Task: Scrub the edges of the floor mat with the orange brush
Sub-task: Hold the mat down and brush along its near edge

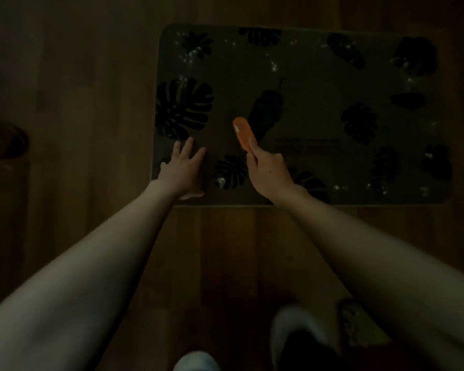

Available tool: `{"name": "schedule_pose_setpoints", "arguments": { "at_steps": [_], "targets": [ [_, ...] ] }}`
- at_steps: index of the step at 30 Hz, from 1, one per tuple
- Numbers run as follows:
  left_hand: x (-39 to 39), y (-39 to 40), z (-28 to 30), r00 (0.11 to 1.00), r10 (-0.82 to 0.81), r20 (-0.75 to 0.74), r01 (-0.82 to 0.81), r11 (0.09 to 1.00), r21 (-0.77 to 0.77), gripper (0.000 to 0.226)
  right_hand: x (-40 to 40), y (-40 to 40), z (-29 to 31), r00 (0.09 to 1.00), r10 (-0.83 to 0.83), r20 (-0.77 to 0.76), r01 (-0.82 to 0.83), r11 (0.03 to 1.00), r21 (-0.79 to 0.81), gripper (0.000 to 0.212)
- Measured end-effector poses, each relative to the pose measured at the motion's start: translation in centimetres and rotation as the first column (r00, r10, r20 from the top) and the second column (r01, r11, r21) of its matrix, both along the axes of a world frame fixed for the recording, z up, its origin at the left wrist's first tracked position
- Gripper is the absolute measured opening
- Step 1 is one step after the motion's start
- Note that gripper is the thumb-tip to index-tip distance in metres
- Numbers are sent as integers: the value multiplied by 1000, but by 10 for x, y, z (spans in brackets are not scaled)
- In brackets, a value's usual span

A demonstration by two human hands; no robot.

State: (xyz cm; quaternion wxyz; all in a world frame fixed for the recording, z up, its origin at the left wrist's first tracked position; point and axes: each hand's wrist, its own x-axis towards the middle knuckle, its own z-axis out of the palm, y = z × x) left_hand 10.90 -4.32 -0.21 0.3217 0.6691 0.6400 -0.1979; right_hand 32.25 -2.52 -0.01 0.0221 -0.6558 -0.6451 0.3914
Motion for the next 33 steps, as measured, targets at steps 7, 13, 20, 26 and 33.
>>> {"name": "schedule_pose_setpoints", "arguments": {
  "at_steps": [7,13,20,26,33],
  "targets": [
    [-76,-38,-5,977,164,-134,-148,982,119,121,-43,-43,-31,992,-38,-119,65,970,233,51],
    [-78,-69,-17,979,132,-153,-73,938,339,92,-46,-48,-35,989,5,-145,23,981,190,53],
    [-80,-78,-24,976,212,-42,-189,931,312,96,-98,-98,-29,945,302,-123,-282,946,161,51],
    [-83,-78,-25,980,192,-50,-170,942,290,98,-97,-80,-27,909,415,40,-414,888,198,53],
    [-79,-85,-21,944,325,-52,-301,916,266,97,-123,-70,-25,914,381,138,-402,896,188,54]
  ]
}}
